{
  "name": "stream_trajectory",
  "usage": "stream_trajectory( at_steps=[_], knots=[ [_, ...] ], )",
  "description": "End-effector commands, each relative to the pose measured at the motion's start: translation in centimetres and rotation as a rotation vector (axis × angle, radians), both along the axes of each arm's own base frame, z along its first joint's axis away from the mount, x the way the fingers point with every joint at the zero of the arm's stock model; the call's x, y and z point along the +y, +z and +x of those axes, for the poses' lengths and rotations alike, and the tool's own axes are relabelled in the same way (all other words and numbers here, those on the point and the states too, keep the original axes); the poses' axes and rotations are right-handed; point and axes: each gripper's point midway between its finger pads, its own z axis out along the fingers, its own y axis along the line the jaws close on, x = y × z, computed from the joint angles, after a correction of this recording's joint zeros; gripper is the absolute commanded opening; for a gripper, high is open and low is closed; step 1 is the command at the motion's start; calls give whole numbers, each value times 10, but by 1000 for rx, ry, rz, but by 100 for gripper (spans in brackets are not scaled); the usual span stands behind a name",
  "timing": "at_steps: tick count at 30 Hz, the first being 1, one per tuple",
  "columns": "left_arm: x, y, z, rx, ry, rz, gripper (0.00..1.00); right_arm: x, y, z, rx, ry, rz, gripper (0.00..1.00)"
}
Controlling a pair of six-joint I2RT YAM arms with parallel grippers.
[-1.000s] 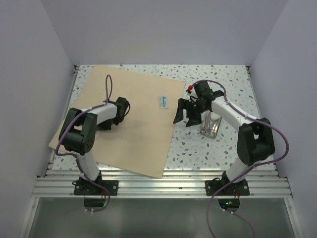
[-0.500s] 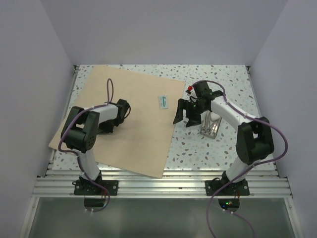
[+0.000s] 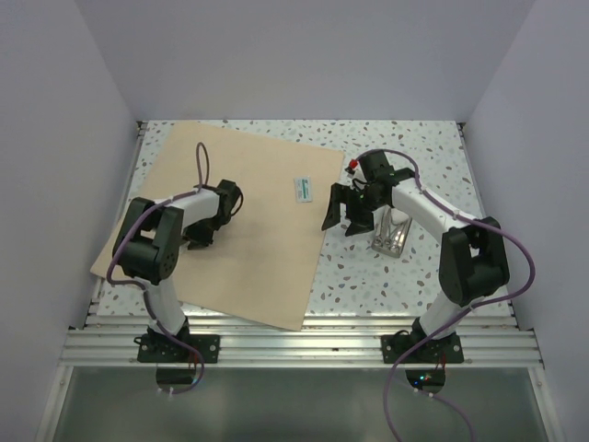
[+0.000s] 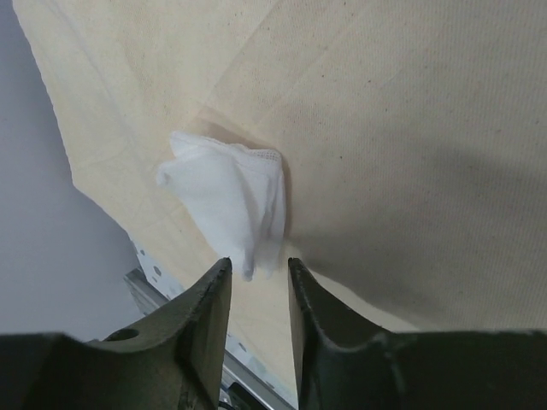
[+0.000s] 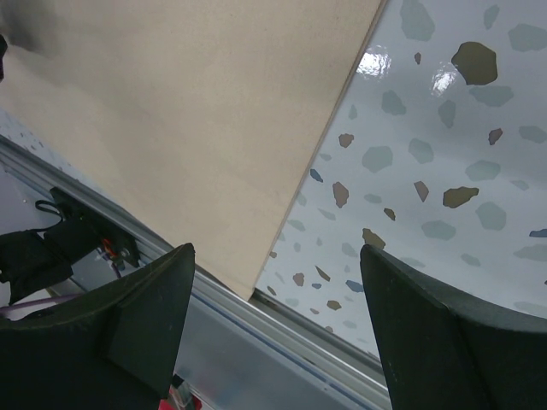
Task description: Prepare the surgical pack
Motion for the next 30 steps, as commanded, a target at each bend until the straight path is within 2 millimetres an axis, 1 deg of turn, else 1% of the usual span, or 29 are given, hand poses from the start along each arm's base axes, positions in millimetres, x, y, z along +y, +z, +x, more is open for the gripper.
stream_trajectory(
  at_steps=[1, 3, 5, 6, 11, 19, 22, 24, 30],
  knots=[
    [-7, 19, 7, -66, 28, -57, 39, 7, 12, 6, -33, 14, 33, 82],
    [-10, 19, 10, -79, 24, -77, 47, 7, 11, 6, -31, 14, 31, 82],
    [-10, 14, 12, -69, 21, -79, 52, 7, 12, 6, -35, 17, 32, 82],
    [-8, 12, 12, -60, 26, -74, 52, 7, 11, 6, -32, 17, 31, 82],
    [-6, 3, 18, -49, 24, -74, 51, 6, 12, 6, -36, 16, 28, 82],
    [12, -4, 8, -25, 61, -59, 49, 6, 11, 6, -36, 17, 25, 82],
    [12, -7, 6, -15, 64, -68, 47, 6, 12, 7, -35, 16, 27, 82],
    [12, -11, 4, -7, 71, -82, 43, 7, 12, 7, -34, 17, 25, 82],
    [14, -25, -4, 16, 103, -123, 40, 7, 12, 8, -32, 16, 26, 82]
  ],
)
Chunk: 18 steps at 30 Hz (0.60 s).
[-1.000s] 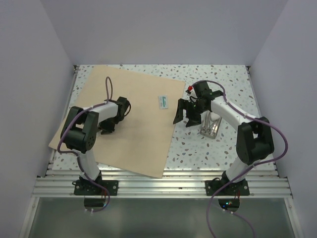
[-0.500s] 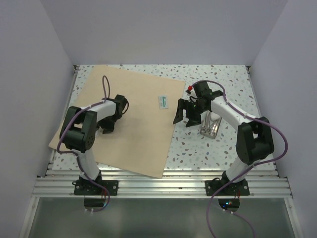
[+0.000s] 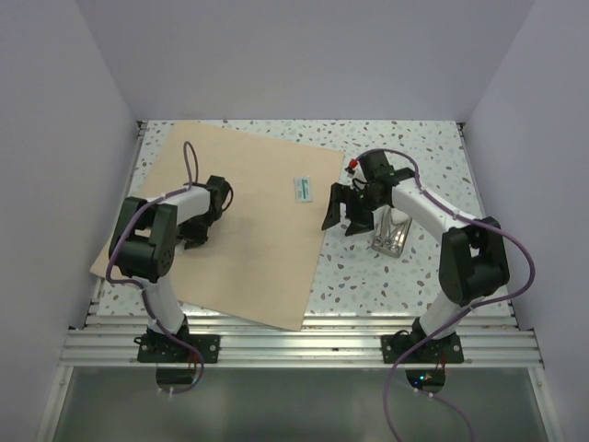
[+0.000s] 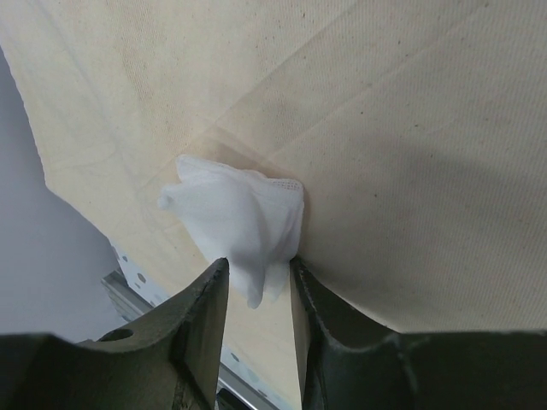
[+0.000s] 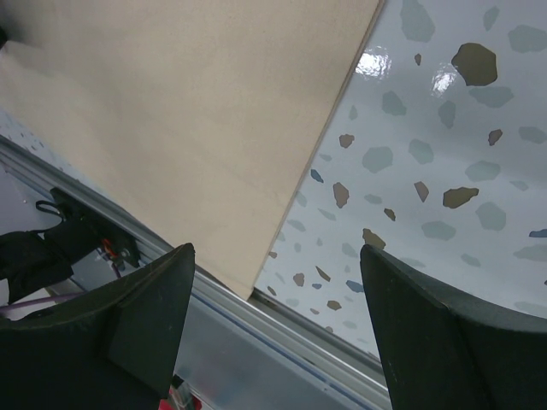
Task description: Prepare the surgical pack
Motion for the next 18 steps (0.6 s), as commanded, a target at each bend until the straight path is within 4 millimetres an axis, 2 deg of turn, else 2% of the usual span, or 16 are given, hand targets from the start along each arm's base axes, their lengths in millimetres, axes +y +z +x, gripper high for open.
stream_trajectory(
  at_steps=[1, 7, 10, 15, 18],
  knots=[
    [2, -20, -7, 25, 41, -63, 39, 7, 11, 8, -30, 17, 27, 82],
    [0, -29, -9, 21, 69, -128, 32, 8, 12, 10, -31, 16, 29, 82],
    [1, -29, -8, 9, 85, -141, 27, 7, 11, 10, -31, 15, 26, 82],
    [2, -26, -3, -10, 97, -143, 25, 8, 12, 12, -31, 15, 26, 82],
    [5, -25, -1, -14, 100, -122, 21, 9, 12, 13, -33, 14, 27, 82]
  ],
)
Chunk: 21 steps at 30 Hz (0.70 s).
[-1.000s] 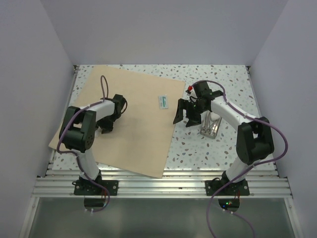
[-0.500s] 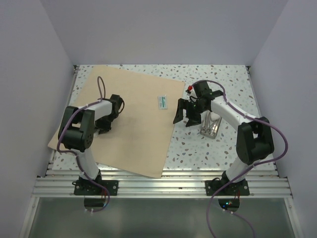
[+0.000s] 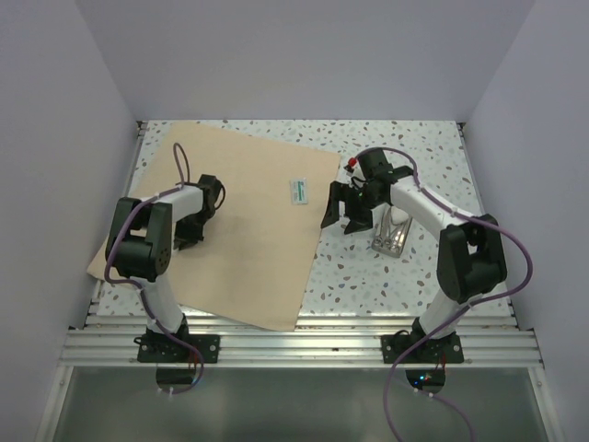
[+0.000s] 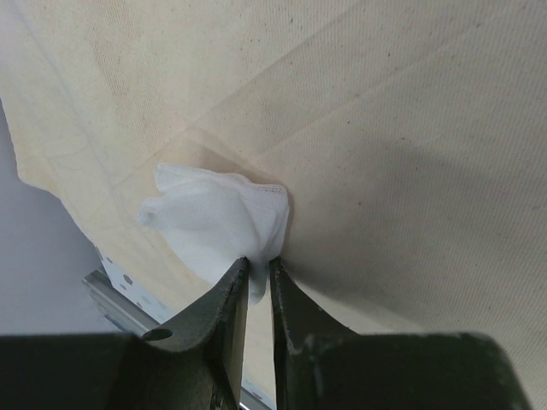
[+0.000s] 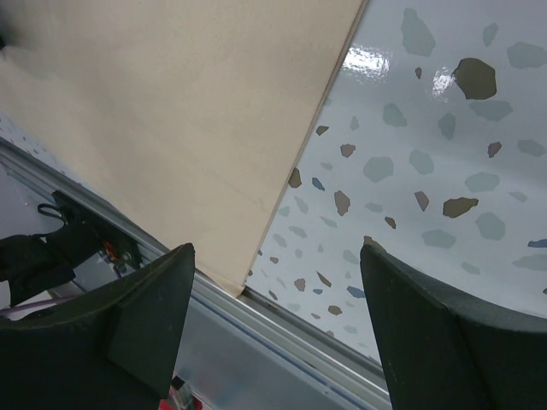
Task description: Prepare the surgical pack
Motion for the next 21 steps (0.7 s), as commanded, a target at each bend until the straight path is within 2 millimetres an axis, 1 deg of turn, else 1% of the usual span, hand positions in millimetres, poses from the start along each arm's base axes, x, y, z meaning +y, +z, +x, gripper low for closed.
stream_trajectory(
  at_steps=[1, 2, 6, 9, 14, 18, 21],
  knots=[
    [-3, -17, 2, -16, 45, -57, 20, 7, 12, 7, -32, 15, 25, 82],
    [-1, -15, 2, -21, 46, -44, 19, 7, 12, 8, -31, 13, 24, 82],
    [3, -9, 6, -36, 47, -25, 4, 7, 12, 8, -31, 16, 26, 82],
    [4, -2, 11, -49, 50, -14, 0, 8, 13, 10, -31, 16, 26, 82],
    [2, 15, 20, -72, 50, -16, 0, 9, 12, 12, -26, 13, 26, 82],
    [-2, 26, 28, -101, 51, -40, 0, 10, 12, 14, -25, 13, 29, 82],
    [-6, 36, 30, -122, 49, -47, 0, 11, 13, 16, -26, 13, 31, 82]
  ],
)
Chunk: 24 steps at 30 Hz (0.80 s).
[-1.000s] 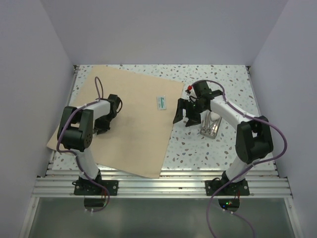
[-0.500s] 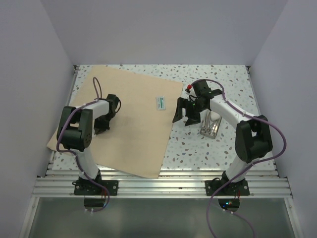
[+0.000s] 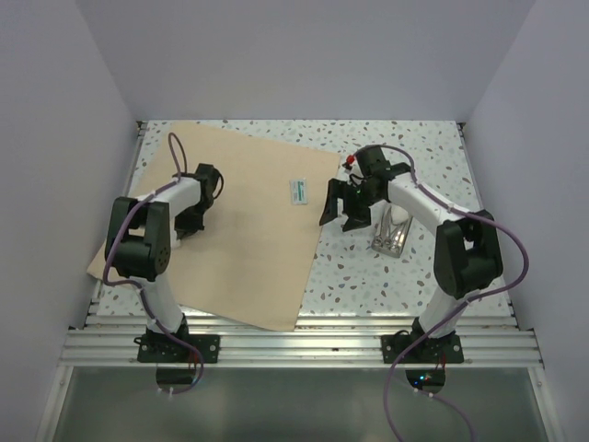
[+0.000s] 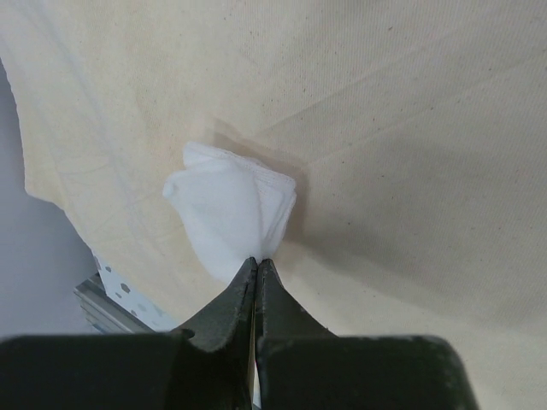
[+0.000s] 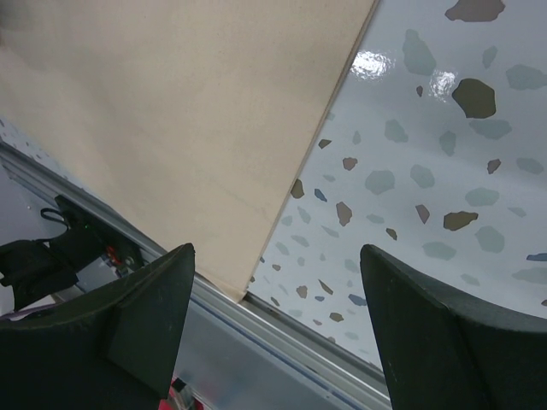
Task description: Prepare the surgical pack
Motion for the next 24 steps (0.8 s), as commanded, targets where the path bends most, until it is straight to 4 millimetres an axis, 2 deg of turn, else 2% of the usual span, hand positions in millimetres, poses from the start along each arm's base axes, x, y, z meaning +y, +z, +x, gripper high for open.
stream_trajectory(
  at_steps=[1, 11, 15, 21, 24],
  knots=[
    [-5, 23, 9, -66, 21, -24, 0, 8, 13, 9, -27, 14, 30, 82],
    [-22, 32, 18, -86, -12, -75, 0, 13, 14, 12, -23, 20, 40, 82],
    [-35, 26, 18, -76, -48, -103, 0, 14, 13, 12, -18, 18, 38, 82],
    [-42, 0, 10, 3, -75, -124, 0, 14, 12, 11, -18, 20, 38, 82],
    [-42, -4, 10, 11, -86, -122, 10, 13, 12, 11, -19, 20, 35, 82]
  ],
)
